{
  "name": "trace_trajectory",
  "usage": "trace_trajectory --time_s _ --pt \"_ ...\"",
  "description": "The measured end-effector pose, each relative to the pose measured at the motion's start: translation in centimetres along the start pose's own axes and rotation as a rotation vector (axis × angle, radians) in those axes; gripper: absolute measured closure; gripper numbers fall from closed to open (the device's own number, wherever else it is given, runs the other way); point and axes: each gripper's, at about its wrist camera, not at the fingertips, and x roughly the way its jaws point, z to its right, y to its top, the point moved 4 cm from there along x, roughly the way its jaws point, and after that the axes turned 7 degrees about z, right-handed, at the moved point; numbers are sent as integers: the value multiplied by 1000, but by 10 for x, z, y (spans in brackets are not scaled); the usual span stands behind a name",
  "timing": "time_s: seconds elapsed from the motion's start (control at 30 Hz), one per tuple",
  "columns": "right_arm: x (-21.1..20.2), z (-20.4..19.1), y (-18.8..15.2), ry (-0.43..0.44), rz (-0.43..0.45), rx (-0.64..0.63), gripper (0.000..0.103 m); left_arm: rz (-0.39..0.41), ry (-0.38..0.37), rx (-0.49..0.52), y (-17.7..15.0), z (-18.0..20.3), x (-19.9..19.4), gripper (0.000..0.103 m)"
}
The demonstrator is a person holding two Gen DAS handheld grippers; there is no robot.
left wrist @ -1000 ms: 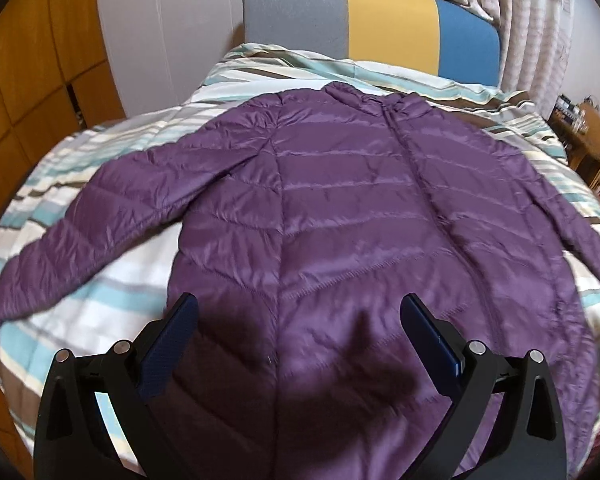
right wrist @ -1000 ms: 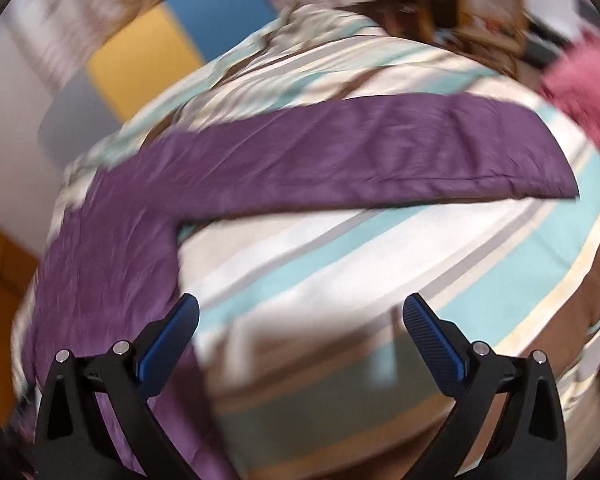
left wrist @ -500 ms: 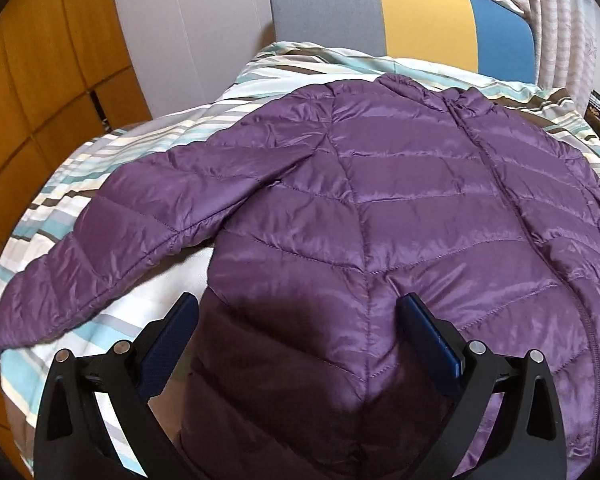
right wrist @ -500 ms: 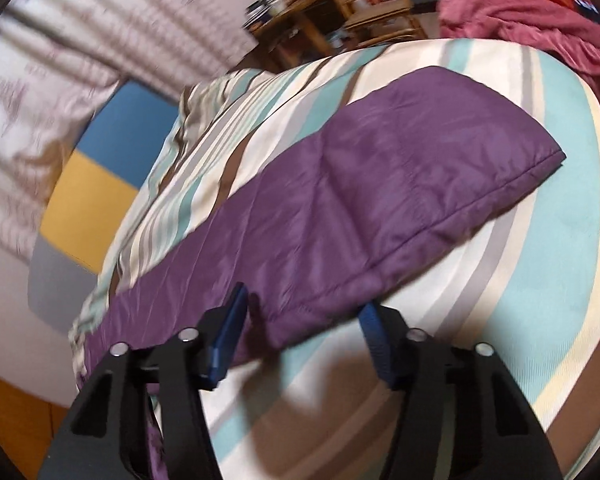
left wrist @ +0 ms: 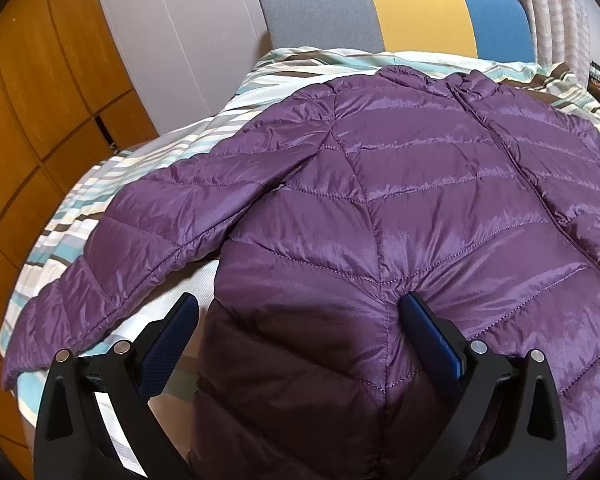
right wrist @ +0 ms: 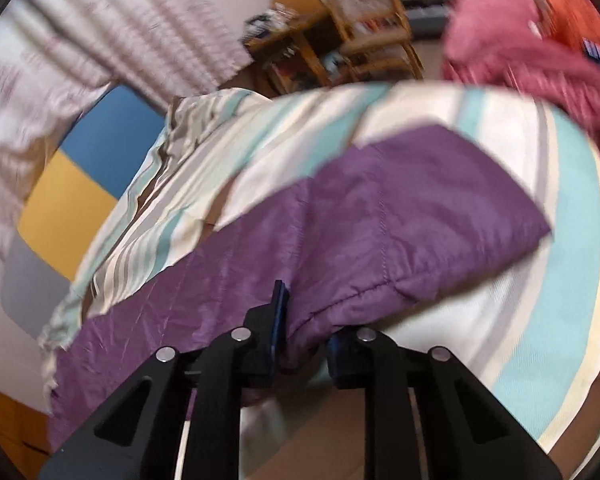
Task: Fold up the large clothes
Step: 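Lift the held sleeve and fold it across the jacket body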
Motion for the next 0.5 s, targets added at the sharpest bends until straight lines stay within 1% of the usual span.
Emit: trace_trajectory --time_s 0.07,0.13,0.23,0.37,0.5 --pt "-4 -21 1 -2 36 -98 87 -2 -2 -2 0 -1 1 3" --pt "-10 -50 -3 0 81 -235 87 -8 -16 -15 -1 -2 2 3" --pt "-16 -79 -13 12 113 -344 87 -12 -34 -37 -3 -4 3 3" --pt "-22 -116 -34 51 127 -462 87 -16 -51 -55 -4 -7 4 3" --pt "-30 -163 -66 98 157 -659 87 -18 -61 -67 -5 -7 5 3"
